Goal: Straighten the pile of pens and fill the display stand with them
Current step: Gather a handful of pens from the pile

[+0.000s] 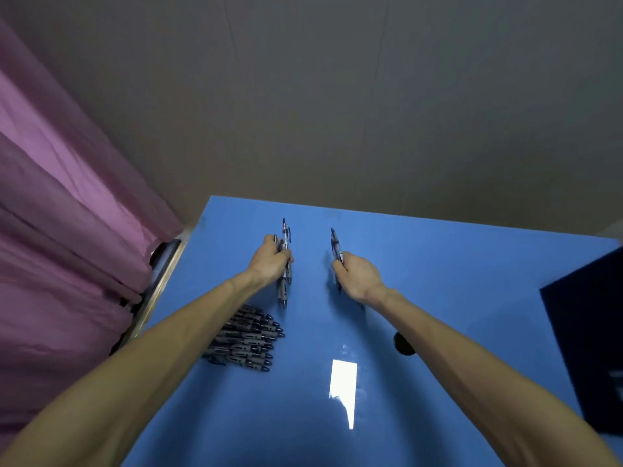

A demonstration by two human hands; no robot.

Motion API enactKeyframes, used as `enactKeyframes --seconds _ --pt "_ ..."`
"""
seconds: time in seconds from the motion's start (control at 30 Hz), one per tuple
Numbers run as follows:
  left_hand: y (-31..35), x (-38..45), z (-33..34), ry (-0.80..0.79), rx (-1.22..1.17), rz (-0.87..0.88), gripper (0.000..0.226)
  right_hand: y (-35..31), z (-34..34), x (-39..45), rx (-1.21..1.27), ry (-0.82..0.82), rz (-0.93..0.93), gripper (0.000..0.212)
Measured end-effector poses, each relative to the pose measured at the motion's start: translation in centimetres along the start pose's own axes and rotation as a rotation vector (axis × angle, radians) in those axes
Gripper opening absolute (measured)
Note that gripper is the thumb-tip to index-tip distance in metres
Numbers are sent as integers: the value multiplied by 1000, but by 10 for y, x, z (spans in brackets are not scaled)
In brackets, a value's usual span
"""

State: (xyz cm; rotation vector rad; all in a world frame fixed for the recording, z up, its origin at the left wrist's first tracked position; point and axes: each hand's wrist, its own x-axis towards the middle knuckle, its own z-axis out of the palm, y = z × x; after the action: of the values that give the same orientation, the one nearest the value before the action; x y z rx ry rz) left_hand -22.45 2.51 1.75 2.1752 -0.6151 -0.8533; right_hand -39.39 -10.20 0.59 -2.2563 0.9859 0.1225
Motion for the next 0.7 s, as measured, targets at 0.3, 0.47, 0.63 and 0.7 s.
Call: enactKeyframes --seconds 0.3,0.47,0.63,0.7 --pt "45 -57 14 -72 25 182 18 5 -37 -88 191 267 91 30" --pt "77 -94 37 -134 16 331 17 14 -64 -159 357 427 102 21" --pt "113 -138 77 -198 26 446 16 44 -88 -227 434 573 145 31" --pt "124 -157 94 -229 18 467 12 58 -100 -253 434 634 171 36"
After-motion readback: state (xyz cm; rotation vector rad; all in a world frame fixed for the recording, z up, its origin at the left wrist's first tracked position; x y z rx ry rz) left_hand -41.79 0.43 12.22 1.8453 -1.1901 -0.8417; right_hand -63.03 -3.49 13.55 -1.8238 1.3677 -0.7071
